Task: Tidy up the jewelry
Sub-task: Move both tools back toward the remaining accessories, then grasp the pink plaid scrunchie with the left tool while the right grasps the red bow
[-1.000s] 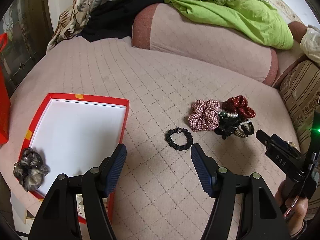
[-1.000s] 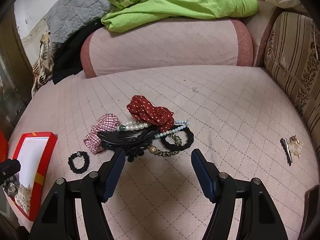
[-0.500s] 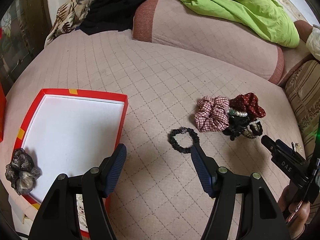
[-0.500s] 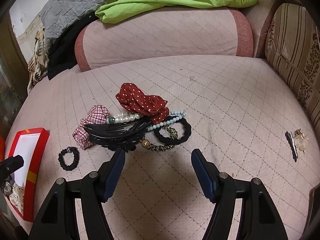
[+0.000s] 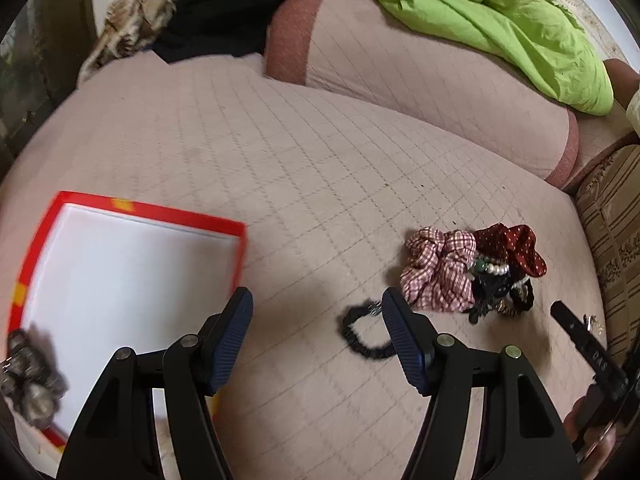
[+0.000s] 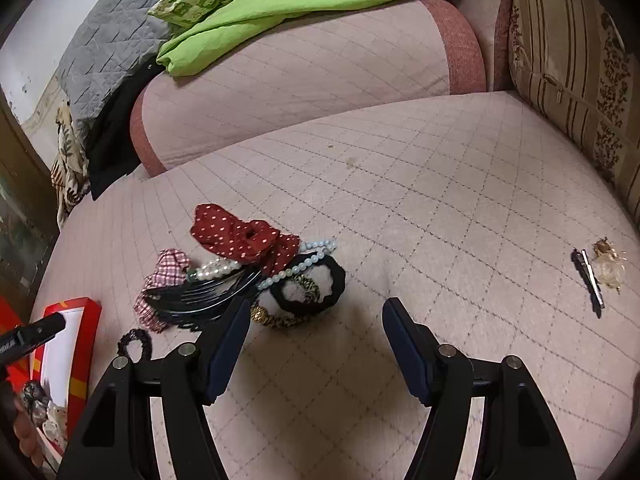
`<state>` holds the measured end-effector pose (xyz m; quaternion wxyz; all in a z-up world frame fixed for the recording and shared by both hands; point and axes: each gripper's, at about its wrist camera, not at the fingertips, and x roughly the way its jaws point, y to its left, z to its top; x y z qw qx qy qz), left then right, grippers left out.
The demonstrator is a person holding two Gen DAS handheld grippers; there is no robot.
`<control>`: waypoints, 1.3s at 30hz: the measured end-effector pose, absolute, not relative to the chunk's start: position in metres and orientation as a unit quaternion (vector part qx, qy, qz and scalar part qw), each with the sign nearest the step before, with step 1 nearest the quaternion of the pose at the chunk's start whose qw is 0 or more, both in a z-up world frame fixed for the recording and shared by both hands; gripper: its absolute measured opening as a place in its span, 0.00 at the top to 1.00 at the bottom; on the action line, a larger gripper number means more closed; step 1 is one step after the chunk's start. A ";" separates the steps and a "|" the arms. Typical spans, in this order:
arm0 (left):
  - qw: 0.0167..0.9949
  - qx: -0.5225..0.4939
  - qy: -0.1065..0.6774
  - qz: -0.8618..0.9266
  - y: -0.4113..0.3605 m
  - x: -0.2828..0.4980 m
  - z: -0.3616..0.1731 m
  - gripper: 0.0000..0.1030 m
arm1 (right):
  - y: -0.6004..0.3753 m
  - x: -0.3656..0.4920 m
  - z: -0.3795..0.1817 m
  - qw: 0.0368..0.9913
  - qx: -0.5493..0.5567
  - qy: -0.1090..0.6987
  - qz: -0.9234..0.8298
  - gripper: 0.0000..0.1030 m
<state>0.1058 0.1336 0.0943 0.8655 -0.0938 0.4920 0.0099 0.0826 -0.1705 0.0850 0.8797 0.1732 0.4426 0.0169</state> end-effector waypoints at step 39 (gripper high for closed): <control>0.857 -0.141 0.482 -0.114 0.082 0.143 0.100 0.90 | -0.128 0.119 0.115 0.891 0.191 0.376 0.169 0.90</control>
